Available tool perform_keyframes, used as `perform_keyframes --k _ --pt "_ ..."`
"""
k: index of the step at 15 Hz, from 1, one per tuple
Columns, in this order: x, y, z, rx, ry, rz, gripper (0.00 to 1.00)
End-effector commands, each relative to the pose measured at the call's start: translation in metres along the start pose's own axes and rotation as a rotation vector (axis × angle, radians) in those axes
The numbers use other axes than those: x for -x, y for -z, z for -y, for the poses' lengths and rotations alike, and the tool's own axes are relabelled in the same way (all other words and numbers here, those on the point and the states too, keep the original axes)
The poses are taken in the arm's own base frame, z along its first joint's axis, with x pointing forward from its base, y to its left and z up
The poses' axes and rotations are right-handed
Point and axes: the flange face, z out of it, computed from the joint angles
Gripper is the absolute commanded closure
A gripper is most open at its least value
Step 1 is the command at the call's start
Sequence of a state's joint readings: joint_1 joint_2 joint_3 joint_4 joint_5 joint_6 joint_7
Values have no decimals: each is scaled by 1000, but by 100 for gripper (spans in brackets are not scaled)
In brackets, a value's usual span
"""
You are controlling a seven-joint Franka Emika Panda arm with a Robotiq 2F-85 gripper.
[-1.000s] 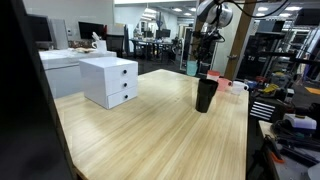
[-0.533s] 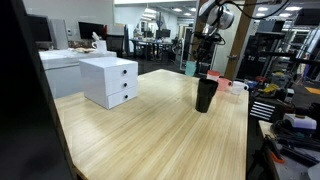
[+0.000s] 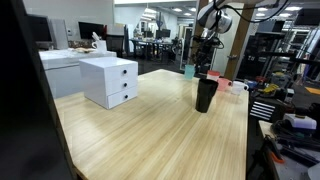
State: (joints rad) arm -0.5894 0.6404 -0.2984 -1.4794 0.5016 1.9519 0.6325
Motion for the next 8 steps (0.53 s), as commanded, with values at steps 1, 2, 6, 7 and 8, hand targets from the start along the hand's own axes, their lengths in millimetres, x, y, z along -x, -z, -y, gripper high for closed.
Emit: perform_keyframes --k 1,2,6,7,8 --pt "-4 -5 0 -17 24 20 91" --pt "-4 -7 0 -15 24 23 90" --pt "-1 -9 -1 -9 33 31 56" --pt "3 -5 1 -10 45 29 50" --pt "6 -1 4 -12 66 25 39"
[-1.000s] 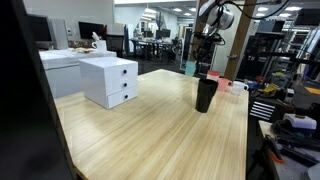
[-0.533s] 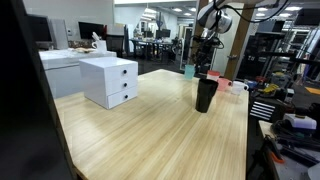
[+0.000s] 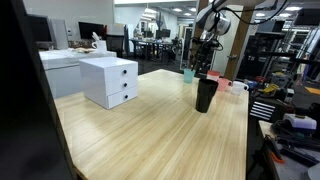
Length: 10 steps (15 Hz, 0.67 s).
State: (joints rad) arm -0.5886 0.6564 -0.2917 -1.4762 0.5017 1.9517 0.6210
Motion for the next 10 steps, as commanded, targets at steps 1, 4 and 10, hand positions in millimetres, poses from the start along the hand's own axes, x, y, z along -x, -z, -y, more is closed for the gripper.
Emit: perform_keyframes --k 1,4,10 --pt "15 20 7 -33 87 11 32" --pt "40 40 21 -47 195 14 12" --pt "177 27 35 23 534 105 0"
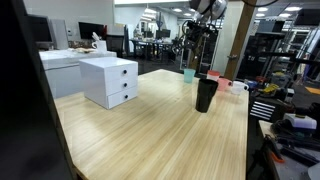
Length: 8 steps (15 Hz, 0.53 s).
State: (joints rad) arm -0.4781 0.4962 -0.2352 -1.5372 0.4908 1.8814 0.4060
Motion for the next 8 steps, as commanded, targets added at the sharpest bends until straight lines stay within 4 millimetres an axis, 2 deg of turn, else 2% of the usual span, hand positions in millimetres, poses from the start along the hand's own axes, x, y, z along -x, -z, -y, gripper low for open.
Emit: perform_keyframes --k 1,3,5,8 --pt "81 -25 12 51 187 72 0" --pt "124 -47 18 99 288 116 0" --pt "167 -69 16 159 389 160 0" --pt "232 -96 -4 291 568 204 0"
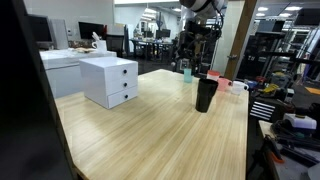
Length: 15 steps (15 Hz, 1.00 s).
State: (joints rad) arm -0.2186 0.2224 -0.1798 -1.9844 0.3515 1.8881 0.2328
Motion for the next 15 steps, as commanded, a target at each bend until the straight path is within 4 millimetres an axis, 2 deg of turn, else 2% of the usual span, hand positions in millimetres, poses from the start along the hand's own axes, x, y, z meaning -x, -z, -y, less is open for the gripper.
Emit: perform_keyframes --k 1,4,6,15 --pt "58 -20 -4 109 174 17 0" --pt "84 -28 -5 230 312 13 0" --pt "95 -27 -6 293 414 -7 0" --pt "121 -20 -12 357 571 -28 0"
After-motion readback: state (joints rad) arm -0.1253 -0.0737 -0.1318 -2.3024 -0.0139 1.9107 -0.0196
